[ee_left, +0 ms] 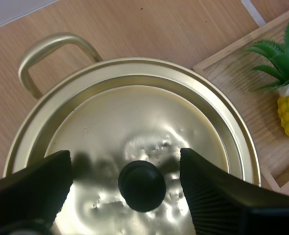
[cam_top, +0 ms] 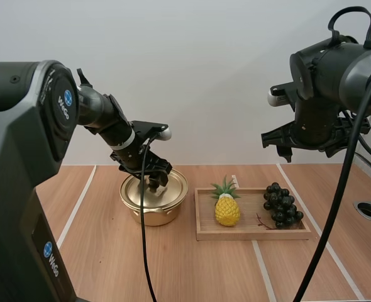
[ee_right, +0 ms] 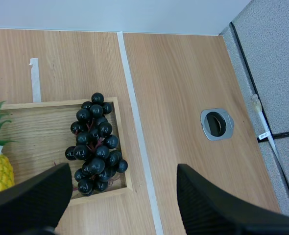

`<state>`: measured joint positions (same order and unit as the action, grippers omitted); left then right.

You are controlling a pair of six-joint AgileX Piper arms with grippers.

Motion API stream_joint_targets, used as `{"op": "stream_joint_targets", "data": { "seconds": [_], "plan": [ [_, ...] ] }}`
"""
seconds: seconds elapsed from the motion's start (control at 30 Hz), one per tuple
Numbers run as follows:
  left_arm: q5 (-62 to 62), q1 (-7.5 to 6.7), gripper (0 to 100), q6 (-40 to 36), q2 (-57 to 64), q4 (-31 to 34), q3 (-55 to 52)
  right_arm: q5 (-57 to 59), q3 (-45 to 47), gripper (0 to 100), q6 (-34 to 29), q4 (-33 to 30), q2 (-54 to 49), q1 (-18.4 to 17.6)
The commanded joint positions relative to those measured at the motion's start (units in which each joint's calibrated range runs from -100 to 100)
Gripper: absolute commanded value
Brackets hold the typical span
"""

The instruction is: Open the pot, put the grape inside, and close it

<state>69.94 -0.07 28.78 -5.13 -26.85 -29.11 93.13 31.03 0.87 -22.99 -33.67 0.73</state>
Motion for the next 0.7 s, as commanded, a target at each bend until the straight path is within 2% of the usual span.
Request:
{"op": "stream_joint_targets", "data": {
  "seconds": [0.0, 0.07, 0.33, 0.67],
  "plan": [
    [1.79, 0.0, 53, 0.87, -0.06, -0.34, 0.04, -0.12, 0.07, 100, -0.45, -0.47, -0.49, -0.07],
    [1.63, 0.0, 0, -2.06, 0.18, -0.34, 0.04, -0.12, 0.07, 100, -0.45, -0.47, -0.49, -0.07],
    [0.26, 0.0, 1, -2.62, 3.37, -2.73, 0.32, 0.42, 0.07, 100, -0.45, -0.47, -0.49, -0.07],
    [0.74, 0.1, 1, -3.72, 12.87, -2.73, 6.53, 0.42, 0.07, 100, -0.45, -0.47, -0.49, -0.07]
  ]
}}
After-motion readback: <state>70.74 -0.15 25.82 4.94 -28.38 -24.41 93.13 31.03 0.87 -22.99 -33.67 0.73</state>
